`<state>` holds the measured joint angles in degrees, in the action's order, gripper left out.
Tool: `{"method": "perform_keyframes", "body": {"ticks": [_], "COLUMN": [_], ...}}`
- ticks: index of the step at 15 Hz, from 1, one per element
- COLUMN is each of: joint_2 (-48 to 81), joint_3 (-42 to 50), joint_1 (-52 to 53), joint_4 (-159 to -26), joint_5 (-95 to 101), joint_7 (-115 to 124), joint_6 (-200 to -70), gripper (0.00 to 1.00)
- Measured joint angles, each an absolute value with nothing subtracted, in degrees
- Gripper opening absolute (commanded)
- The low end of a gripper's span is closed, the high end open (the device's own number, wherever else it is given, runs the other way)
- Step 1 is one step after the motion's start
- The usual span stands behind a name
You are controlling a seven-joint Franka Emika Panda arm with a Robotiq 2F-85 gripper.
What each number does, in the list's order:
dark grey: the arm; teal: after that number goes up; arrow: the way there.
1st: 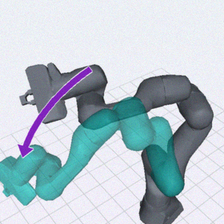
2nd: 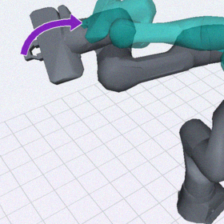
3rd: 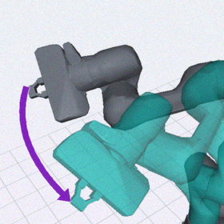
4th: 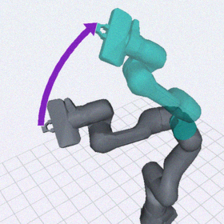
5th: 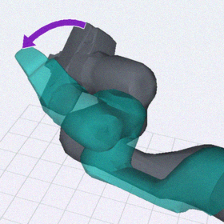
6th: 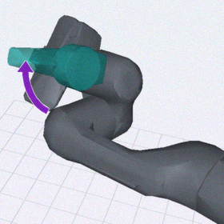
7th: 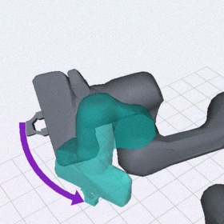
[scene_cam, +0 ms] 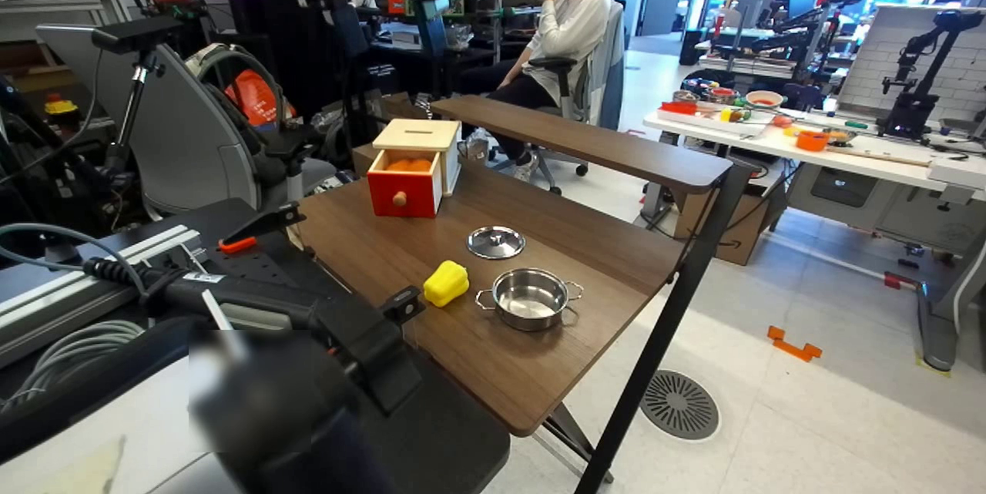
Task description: Pick up the yellow bell pepper and put it in the pot
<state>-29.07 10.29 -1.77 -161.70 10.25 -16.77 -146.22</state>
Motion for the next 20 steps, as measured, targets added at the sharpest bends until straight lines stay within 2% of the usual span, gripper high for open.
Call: {"method": "perform_keyframes", "body": {"ticks": [13,20], "joint_2": [13.25,28.4], "joint_3": [7.4,7.08], "joint_1": [-0.66,0.49], "joint_4": [-157.78,-148.33], "joint_5": [12.26,8.62], "joint_7": [-5.88,-4.88], "joint_6": [-177.78,-180.23], "gripper": [1.0,1.0]}}
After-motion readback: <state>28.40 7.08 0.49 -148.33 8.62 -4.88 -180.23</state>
